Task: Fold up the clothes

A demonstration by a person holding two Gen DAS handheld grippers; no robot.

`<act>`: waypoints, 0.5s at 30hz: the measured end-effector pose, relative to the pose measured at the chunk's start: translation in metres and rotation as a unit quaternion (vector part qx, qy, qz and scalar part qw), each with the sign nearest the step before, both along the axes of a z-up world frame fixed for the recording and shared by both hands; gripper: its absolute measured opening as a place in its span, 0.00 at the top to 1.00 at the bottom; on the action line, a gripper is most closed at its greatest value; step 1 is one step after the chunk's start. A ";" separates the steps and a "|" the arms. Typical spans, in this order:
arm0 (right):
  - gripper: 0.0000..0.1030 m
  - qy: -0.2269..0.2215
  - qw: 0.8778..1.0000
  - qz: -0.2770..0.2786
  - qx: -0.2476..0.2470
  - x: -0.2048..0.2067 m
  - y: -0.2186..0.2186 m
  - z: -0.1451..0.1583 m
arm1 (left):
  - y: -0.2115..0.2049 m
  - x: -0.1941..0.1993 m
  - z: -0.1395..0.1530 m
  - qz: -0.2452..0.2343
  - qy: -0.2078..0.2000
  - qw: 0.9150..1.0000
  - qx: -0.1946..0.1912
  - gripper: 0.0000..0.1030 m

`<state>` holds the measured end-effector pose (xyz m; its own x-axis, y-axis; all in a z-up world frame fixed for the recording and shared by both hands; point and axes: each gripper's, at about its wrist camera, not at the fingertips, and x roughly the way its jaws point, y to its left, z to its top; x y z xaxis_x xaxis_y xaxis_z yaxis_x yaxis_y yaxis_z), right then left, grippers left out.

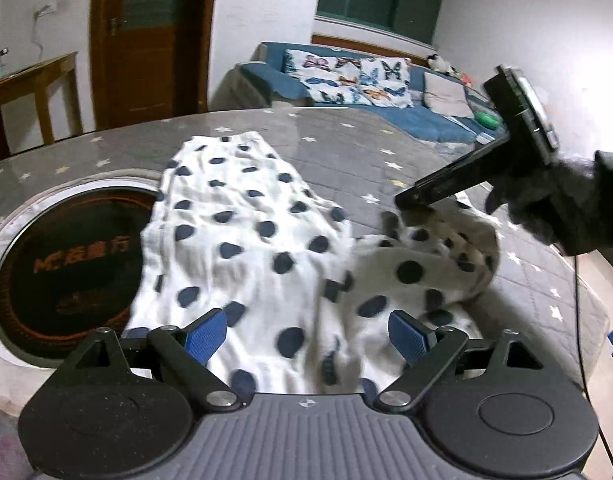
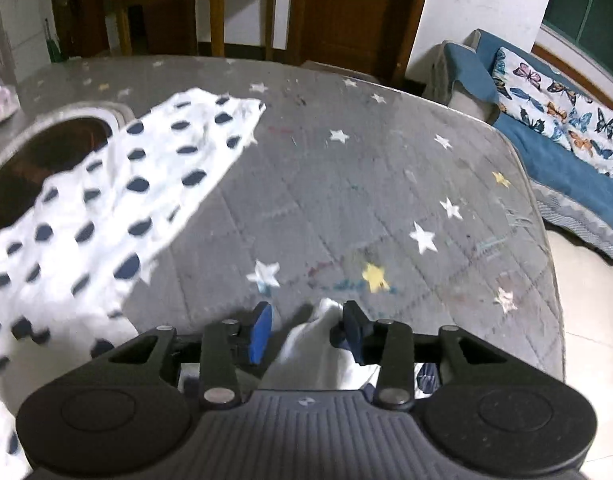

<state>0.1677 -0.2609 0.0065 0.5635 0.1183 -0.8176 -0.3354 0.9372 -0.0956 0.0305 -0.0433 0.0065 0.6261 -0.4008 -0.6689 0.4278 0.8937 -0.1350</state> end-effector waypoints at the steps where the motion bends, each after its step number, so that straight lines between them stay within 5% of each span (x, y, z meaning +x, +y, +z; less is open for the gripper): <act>1: 0.72 0.000 1.000 -0.003 0.001 -0.001 -0.002 0.000 | -0.004 -0.003 0.000 -0.007 -0.001 1.000 0.001 0.13; 3: 0.88 -0.004 1.000 -0.013 0.004 0.001 -0.006 0.004 | -0.011 -0.008 0.000 -0.020 -0.002 1.000 0.002 0.13; 5: 0.91 -0.018 1.000 -0.018 0.008 0.005 -0.010 0.014 | -0.017 -0.013 -0.001 -0.032 -0.001 1.000 0.001 0.13; 15: 0.94 -0.144 0.989 -0.019 0.034 0.027 -0.005 0.076 | -0.042 -0.028 -0.010 -0.081 0.011 0.997 -0.002 0.13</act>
<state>0.1948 -0.2662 0.0827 0.7775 0.1408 -0.6129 -0.2672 0.9562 -0.1193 0.0029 -0.0851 -0.0034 0.5378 -0.4980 -0.6803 0.5634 0.8126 -0.1494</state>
